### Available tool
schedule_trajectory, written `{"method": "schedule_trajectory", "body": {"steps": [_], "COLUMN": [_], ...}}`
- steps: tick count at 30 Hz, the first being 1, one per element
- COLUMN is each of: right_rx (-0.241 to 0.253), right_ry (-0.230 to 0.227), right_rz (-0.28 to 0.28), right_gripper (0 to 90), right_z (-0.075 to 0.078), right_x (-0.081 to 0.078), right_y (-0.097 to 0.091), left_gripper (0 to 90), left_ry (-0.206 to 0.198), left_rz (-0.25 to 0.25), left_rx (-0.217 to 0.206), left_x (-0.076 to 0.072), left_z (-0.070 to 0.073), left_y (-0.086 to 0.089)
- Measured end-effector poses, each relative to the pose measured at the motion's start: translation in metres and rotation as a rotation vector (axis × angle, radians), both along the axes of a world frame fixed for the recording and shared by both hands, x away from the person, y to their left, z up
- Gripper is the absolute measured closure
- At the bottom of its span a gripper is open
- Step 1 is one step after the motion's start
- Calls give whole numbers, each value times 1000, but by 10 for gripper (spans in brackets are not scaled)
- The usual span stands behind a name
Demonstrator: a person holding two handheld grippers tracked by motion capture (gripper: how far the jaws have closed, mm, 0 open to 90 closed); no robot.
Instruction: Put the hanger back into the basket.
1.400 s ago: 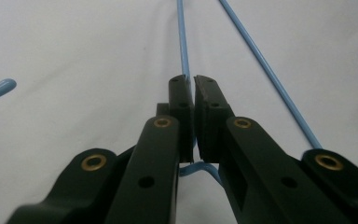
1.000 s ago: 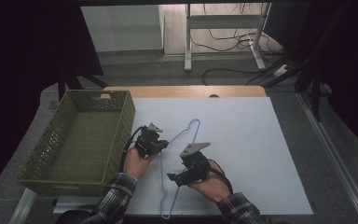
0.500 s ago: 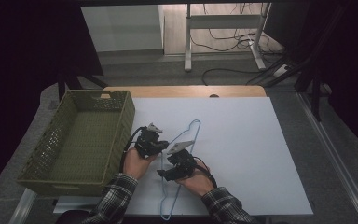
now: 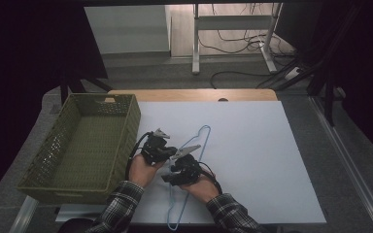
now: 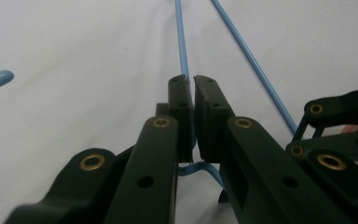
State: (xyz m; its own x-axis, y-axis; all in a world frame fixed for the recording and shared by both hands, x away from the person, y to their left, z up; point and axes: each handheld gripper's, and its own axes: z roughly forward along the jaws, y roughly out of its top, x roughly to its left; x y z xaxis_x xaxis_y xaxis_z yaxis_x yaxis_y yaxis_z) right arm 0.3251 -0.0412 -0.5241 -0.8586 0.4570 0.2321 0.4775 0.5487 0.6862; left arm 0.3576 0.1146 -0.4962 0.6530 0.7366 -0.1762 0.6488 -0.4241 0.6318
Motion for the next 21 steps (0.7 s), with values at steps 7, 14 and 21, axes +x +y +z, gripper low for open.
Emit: {"method": "schedule_trajectory", "body": {"steps": [7,14,21], "right_rx": [17,35,37], "right_ry": [11,19,2], "right_rz": [-26,-49,-71], "right_gripper": [592,616,651], "right_z": [4,8,20], "right_x": [-1,-2,-5], "right_y": [-3,-5,-11], "left_gripper": [752,578,359], "left_ry": [-22,-126,-192], "left_rz": [-13,8,13], "left_rx": [-33,-36,-88], "left_x": [-2,-20,-45], "left_z": [4,35,68], "left_y": [2,6,27]}}
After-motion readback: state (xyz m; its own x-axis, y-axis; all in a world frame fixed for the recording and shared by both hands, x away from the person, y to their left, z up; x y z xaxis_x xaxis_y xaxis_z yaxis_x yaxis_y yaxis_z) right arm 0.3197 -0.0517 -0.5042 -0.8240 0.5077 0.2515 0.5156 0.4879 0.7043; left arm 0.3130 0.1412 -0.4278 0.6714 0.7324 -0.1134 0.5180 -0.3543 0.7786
